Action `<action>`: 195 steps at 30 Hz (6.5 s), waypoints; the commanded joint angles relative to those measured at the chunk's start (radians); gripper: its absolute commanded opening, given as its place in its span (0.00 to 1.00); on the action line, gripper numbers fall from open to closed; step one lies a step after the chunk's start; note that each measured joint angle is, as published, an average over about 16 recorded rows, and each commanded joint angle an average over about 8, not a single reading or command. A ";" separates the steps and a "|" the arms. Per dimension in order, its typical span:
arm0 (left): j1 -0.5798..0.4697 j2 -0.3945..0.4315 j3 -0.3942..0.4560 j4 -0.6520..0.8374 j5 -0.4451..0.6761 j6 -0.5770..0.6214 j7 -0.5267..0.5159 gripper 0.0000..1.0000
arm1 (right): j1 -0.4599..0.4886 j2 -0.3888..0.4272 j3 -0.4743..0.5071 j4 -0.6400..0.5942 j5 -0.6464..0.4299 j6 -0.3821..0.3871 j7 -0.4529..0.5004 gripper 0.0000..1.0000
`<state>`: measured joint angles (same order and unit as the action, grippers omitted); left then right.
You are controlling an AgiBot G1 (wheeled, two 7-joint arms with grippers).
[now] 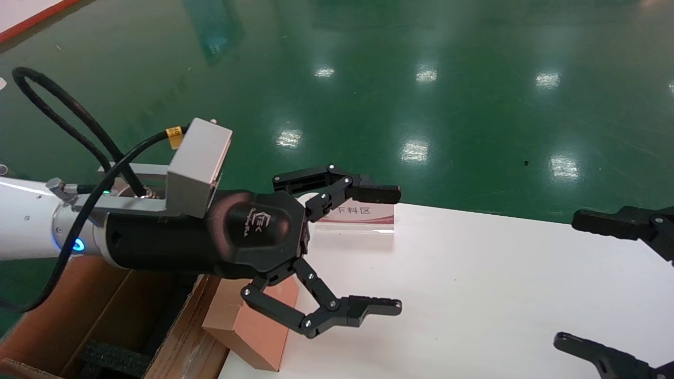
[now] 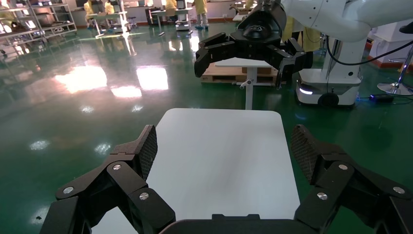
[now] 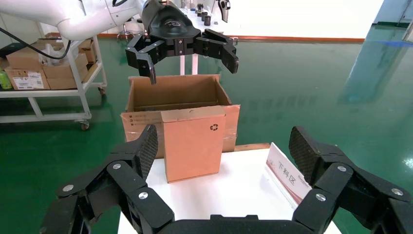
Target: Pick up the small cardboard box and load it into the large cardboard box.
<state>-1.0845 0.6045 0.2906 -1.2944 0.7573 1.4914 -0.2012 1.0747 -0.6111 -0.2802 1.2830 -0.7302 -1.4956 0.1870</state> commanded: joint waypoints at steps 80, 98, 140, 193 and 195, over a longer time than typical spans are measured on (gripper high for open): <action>-1.188 0.137 1.463 -0.065 0.659 0.009 -1.375 1.00 | 0.002 0.002 -0.006 -0.001 0.004 0.002 -0.003 1.00; -1.127 0.146 1.505 -0.063 0.682 -0.035 -1.381 1.00 | 0.002 0.003 -0.007 -0.001 0.005 0.003 -0.004 1.00; -1.126 0.147 1.504 -0.063 0.685 -0.035 -1.381 0.00 | 0.002 0.003 -0.007 -0.001 0.005 0.003 -0.004 0.00; -1.817 0.258 2.038 0.328 0.526 0.109 -0.937 0.00 | 0.003 0.004 -0.010 -0.002 0.007 0.003 -0.005 0.03; -1.817 0.256 2.084 0.335 0.499 0.105 -0.936 0.00 | 0.003 0.004 -0.010 -0.002 0.007 0.004 -0.005 0.28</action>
<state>-2.8999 0.8557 2.3573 -0.9604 1.2644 1.5952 -1.1435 1.0776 -0.6075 -0.2902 1.2810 -0.7236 -1.4921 0.1816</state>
